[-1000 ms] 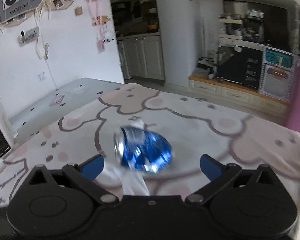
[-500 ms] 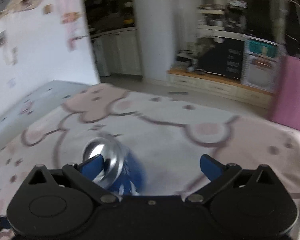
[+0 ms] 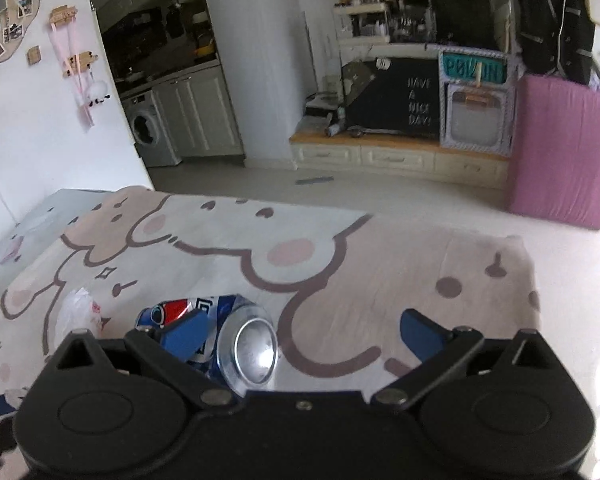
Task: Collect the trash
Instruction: 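Close the right tool on the blue Pepsi can while the left tool grasps the white plastic bag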
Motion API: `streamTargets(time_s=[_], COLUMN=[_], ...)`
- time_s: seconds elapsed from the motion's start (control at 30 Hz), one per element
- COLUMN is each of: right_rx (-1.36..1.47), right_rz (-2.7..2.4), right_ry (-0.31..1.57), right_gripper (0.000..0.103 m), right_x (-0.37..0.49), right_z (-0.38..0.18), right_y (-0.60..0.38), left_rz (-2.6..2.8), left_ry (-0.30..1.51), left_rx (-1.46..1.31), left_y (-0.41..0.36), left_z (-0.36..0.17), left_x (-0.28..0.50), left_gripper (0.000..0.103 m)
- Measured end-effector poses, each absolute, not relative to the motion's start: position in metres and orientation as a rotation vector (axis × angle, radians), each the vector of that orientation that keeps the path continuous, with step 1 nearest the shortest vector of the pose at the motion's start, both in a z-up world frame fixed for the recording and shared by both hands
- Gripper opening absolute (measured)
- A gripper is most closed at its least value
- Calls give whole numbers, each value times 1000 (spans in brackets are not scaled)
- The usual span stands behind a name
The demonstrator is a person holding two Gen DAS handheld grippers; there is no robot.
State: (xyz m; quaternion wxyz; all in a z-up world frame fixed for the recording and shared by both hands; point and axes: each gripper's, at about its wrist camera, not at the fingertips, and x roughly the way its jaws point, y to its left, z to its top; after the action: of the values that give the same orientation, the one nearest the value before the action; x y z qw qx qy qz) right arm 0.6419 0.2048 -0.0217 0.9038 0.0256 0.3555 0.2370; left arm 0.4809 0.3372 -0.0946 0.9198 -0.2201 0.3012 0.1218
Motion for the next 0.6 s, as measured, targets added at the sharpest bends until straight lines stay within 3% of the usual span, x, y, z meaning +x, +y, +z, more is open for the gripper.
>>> streamTargets(time_s=[0.33,0.37,0.47,0.6], right_rx=[138,141,175,244], right_rz=[416,406,410,463], right_ry=[784,798,843,862], right_gripper=[103,99,65,63], right_x=[640,641,647,652], right_z=[-43,-48,-59,-68], right_y=[243,247,249,249], left_rz=[375,382,390,396], left_ry=[580,581,583,570], left_rx=[-518,-517,-508,-490], left_y=[336,336,335,336], left_z=[-110,-111,-115,-117], left_x=[509,511,516,520], left_gripper=[82,80,79,77])
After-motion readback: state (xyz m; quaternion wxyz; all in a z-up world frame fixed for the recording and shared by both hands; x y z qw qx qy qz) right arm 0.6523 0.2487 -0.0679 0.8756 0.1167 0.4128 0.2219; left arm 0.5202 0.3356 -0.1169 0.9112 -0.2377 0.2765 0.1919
